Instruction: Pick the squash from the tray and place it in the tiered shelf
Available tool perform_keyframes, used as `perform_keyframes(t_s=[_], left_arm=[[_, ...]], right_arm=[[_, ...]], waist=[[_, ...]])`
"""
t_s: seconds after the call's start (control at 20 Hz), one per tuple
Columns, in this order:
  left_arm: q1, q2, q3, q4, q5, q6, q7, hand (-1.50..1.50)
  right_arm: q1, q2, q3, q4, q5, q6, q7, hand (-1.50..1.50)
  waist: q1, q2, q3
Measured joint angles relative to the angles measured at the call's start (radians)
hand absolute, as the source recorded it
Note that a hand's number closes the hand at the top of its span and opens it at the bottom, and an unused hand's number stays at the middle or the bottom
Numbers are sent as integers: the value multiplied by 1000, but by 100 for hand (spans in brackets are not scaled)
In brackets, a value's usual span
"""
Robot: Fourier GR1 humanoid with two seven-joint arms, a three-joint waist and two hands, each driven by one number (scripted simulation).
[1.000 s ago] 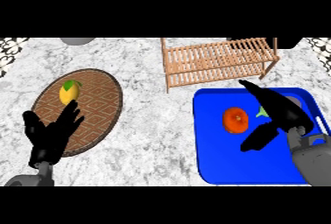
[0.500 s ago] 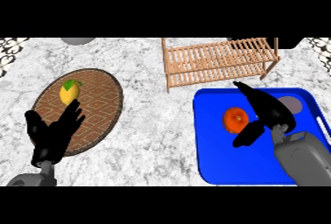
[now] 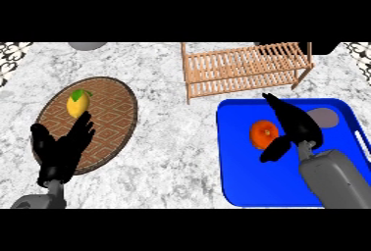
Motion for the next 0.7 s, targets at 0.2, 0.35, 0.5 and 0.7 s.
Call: perform_keyframes(t_s=[0.2, 0.35, 0.5, 0.7], left_arm=[[-3, -6, 12, 9, 0, -18, -12, 0], [5, -16, 10, 0, -14, -16, -20, 0], [-8, -17, 16, 14, -19, -24, -8, 0], [-14, -19, 15, 14, -18, -31, 1, 0]], right_arm=[[-23, 34, -18, 71, 28, -27, -59, -150], [-10, 49, -24, 99, 51, -50, -103, -150], [-25, 80, -24, 153, 74, -72, -145, 150], [-50, 54, 38, 181, 103, 20, -195, 150]], waist=[[1, 1, 0], [0, 0, 0], [1, -2, -1], [5, -5, -8]])
